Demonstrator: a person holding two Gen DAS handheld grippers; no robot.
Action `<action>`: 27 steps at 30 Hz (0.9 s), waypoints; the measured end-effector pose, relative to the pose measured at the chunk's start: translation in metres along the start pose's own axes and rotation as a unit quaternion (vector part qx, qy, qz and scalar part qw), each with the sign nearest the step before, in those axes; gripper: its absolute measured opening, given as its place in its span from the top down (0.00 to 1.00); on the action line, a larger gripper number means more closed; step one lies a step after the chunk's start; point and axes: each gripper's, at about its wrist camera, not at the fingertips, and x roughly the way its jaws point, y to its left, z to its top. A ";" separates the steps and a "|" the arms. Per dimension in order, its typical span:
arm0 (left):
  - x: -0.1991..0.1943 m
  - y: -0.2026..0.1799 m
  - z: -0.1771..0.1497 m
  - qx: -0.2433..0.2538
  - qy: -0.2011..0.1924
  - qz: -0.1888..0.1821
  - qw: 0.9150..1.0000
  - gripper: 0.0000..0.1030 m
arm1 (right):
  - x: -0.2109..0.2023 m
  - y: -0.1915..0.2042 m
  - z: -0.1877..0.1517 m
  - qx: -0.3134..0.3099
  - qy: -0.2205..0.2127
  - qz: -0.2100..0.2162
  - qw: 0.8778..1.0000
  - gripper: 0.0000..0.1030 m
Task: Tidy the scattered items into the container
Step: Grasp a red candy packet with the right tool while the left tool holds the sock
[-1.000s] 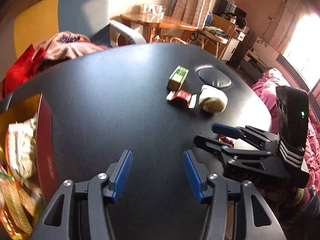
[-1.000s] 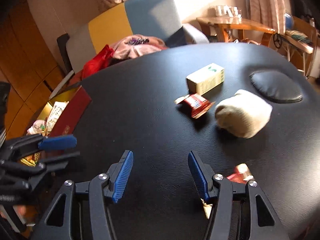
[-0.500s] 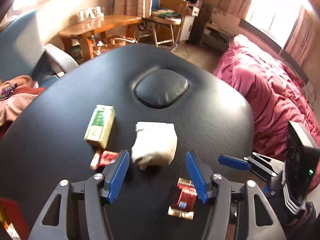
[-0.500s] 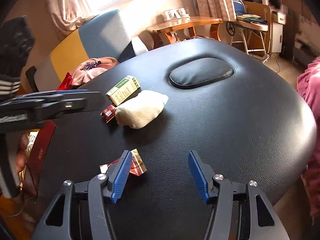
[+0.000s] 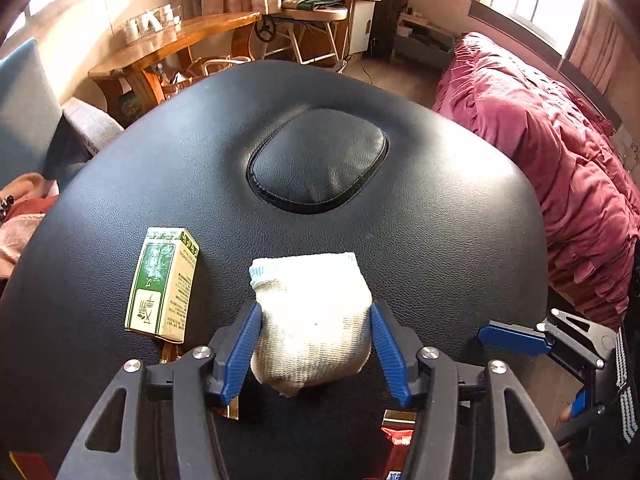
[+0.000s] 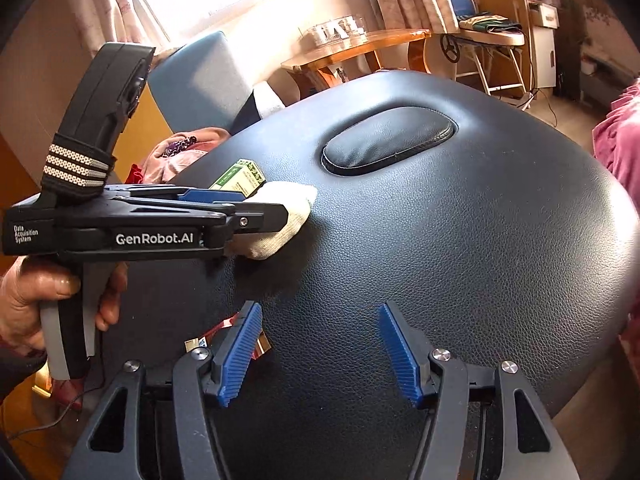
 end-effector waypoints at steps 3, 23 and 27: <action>-0.005 -0.005 -0.010 0.002 -0.004 -0.001 1.000 0.46 | -0.002 0.007 -0.004 -0.017 0.000 0.007 1.000 0.40; -0.094 0.041 -0.167 -0.135 -0.028 0.037 0.990 0.46 | 0.013 0.055 -0.024 -0.056 0.041 0.009 0.998 0.61; -0.108 0.046 -0.195 -0.166 -0.037 0.035 0.985 0.46 | 0.025 0.068 -0.018 -0.058 0.040 0.014 0.997 0.62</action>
